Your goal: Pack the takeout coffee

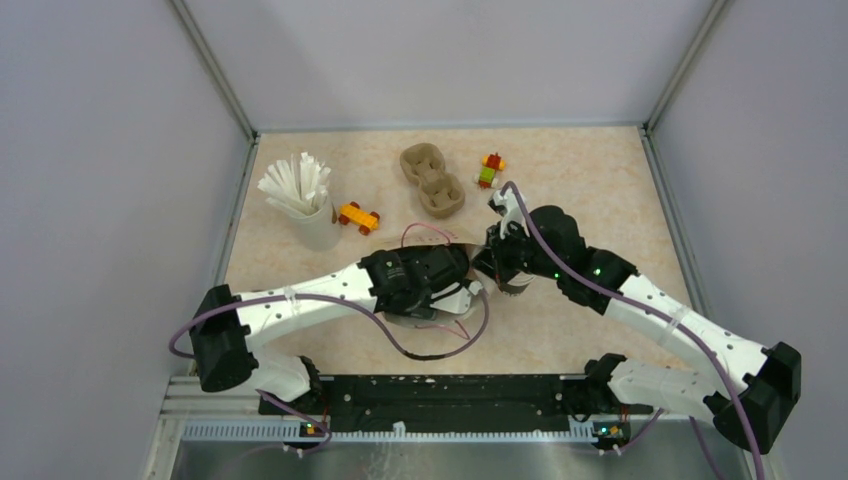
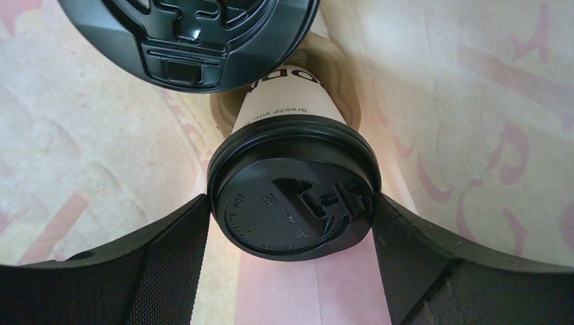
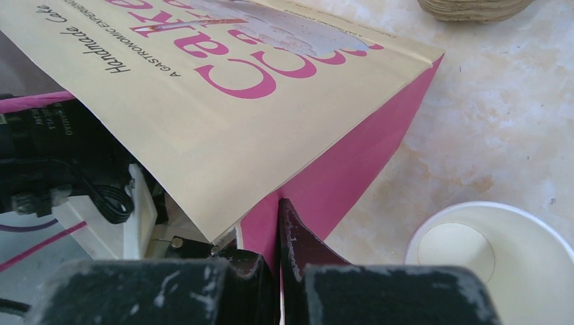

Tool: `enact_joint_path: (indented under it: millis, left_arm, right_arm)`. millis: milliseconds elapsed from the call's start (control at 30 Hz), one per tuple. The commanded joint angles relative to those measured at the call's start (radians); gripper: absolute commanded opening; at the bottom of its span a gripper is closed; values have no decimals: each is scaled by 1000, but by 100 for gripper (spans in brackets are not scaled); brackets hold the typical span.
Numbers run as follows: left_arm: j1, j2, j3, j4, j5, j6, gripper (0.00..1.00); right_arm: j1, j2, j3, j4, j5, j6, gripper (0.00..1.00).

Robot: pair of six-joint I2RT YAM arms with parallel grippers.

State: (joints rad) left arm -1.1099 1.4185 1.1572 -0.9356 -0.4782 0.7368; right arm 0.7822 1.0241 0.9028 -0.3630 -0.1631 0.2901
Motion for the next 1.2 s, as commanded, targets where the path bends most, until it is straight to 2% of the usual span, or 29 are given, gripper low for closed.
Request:
enact_joint_path:
  millis: [0, 700, 1000, 1100, 1167]
  left_arm:
    - [-5, -14, -49, 70, -30, 35, 7]
    - [-5, 18, -127, 201, -40, -15, 9]
    - [-6, 25, -126, 207, -46, -29, 18]
    - [-6, 19, -130, 202, -51, -22, 26]
    - [-6, 16, -135, 202, -53, -17, 26]
  right_arm:
    - [-6, 6, 31, 31, -21, 2, 0]
    - [-6, -1, 50, 15, -47, 43, 0]
    - [-6, 3, 48, 19, -49, 50, 0]
    - [-6, 3, 47, 21, -47, 49, 0]
    - [-7, 1, 44, 22, -46, 50, 0]
